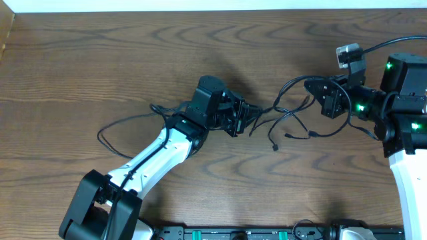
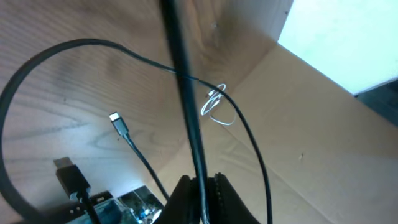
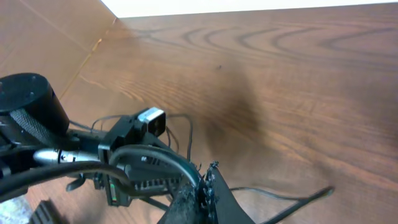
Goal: Untangle cables
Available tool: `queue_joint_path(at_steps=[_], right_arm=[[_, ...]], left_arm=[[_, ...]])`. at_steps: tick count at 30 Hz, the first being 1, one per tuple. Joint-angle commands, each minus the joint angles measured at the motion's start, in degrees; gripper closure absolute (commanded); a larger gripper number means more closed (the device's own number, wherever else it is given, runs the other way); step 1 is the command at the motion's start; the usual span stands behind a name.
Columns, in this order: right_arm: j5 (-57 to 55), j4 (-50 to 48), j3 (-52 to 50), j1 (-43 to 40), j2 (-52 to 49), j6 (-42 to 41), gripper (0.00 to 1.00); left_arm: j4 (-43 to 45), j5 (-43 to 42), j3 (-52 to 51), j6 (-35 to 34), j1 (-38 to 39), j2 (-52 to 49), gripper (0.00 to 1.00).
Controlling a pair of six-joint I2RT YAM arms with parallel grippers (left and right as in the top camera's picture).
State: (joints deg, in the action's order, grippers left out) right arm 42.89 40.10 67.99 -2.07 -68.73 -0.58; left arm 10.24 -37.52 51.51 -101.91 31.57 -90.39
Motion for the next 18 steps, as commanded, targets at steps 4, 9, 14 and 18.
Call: queue_joint_path(at_steps=[4, 9, 14, 18], right_arm=[[0.5, 0.7, 0.9, 0.3, 0.5, 0.7, 0.99], [-9.0, 5.5, 0.9, 0.3, 0.5, 0.7, 0.99], [-17.6, 11.6, 0.9, 0.3, 0.5, 0.7, 0.91], [-18.0, 15.2, 0.8, 0.3, 0.5, 0.6, 0.76]], left_arm=[[0.0, 3.1, 1.0, 6.7, -0.6, -0.2, 0.92], [0.0, 3.4, 1.0, 14.3, -4.2, -0.2, 0.92], [0.0, 1.3, 1.0, 18.7, -8.6, -0.2, 0.92], [0.0, 0.5, 1.0, 18.8, -10.6, -0.2, 0.92]])
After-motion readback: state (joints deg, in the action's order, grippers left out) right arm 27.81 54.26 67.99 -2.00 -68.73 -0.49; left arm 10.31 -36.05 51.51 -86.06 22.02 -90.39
